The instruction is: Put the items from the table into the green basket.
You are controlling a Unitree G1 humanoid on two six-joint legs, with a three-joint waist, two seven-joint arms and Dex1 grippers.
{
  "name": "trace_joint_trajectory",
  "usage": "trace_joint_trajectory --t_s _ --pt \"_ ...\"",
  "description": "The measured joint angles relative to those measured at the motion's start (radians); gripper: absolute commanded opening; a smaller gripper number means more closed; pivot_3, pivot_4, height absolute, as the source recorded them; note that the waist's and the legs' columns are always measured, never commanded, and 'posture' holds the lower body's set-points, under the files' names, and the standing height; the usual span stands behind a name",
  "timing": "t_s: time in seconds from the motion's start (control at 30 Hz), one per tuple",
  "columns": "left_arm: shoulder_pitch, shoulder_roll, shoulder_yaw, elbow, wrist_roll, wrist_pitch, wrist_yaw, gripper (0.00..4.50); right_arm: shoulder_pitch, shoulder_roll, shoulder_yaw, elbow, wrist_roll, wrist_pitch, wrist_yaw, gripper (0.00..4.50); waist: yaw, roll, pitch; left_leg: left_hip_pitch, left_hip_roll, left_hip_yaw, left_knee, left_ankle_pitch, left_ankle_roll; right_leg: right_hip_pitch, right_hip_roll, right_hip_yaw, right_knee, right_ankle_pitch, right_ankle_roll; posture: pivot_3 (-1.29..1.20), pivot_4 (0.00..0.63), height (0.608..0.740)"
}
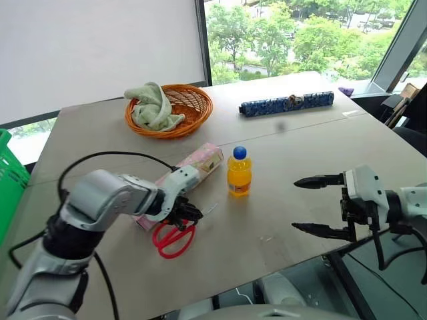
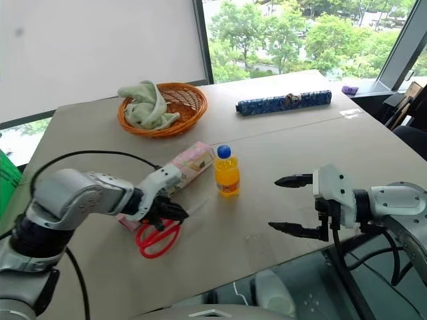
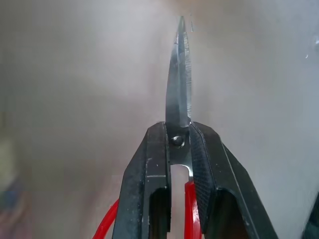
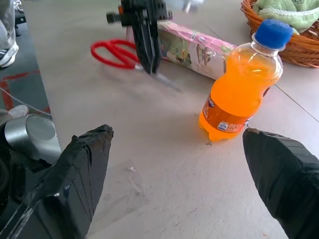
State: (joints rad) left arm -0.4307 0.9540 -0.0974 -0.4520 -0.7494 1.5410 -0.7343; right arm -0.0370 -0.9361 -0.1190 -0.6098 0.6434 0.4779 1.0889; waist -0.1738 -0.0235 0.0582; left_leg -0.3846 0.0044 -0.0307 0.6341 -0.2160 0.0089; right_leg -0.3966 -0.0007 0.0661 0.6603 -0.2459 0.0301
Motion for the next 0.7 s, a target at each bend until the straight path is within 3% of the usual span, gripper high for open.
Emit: trace_joint_trajectory --t_s 0.07,0.17,0.27,0.33,0.47,0.6,0.7 --pt "0.086 0.062 0.115 -0.048 -0.064 -0.017 -0.072 0.08 -0.021 0.004 0.016 0.003 -0.003 -0.003 0.003 4.50 -0.001 -0.001 0.001 0.000 0.000 0.000 0.000 0.000 0.000 0.000 -0.001 0.000 0.000 0.000 0.000 -0.13 0.000 0.740" --pt "0.179 0.074 0.295 -0.049 -0.099 -0.051 -0.108 0.08 -0.043 0.012 0.034 0.017 -0.004 -0.005 0.011 4.50 0.003 -0.001 0.001 0.001 0.000 0.000 0.000 0.000 0.000 0.001 -0.002 0.000 0.000 0.000 0.000 -0.10 0.000 0.740" --pt "0.116 0.012 0.526 0.118 -0.052 -0.116 -0.012 0.08 -0.089 0.035 0.043 0.044 0.005 -0.004 0.019 4.50 0.024 -0.002 0.002 0.002 0.000 -0.002 0.002 0.000 0.000 0.001 0.000 -0.003 0.001 0.000 0.000 -0.06 0.000 0.740" --pt "0.049 0.009 0.588 0.213 0.024 -0.198 0.071 0.08 -0.129 0.058 0.045 0.051 0.029 -0.001 0.018 4.50 0.036 -0.002 0.002 0.002 0.000 -0.003 0.002 0.000 0.000 0.003 0.000 -0.003 0.001 0.000 0.000 -0.05 0.000 0.740" --pt "-0.023 0.062 0.512 0.423 0.218 -0.415 0.174 0.08 -0.244 0.130 0.045 0.080 0.093 0.026 -0.011 4.50 0.059 -0.002 0.002 0.001 -0.001 -0.001 0.000 0.000 0.000 0.000 -0.001 -0.001 0.001 0.000 0.000 -0.03 0.000 0.740" --pt "-0.127 0.088 0.262 0.635 0.403 -0.587 0.149 0.08 -0.359 0.181 0.054 0.109 0.131 0.067 -0.051 4.50 0.098 -0.003 0.002 -0.002 -0.001 0.000 0.000 0.000 0.000 -0.002 -0.001 -0.002 0.000 0.000 0.000 -0.03 0.000 0.740" --pt "-0.283 0.027 0.099 0.868 0.519 -0.730 0.097 0.08 -0.407 0.198 0.069 0.099 0.154 0.095 -0.074 4.50 0.131 -0.003 0.001 -0.008 -0.001 0.000 0.001 0.000 0.000 -0.006 -0.001 -0.007 0.000 0.001 0.000 -0.07 0.000 0.740"
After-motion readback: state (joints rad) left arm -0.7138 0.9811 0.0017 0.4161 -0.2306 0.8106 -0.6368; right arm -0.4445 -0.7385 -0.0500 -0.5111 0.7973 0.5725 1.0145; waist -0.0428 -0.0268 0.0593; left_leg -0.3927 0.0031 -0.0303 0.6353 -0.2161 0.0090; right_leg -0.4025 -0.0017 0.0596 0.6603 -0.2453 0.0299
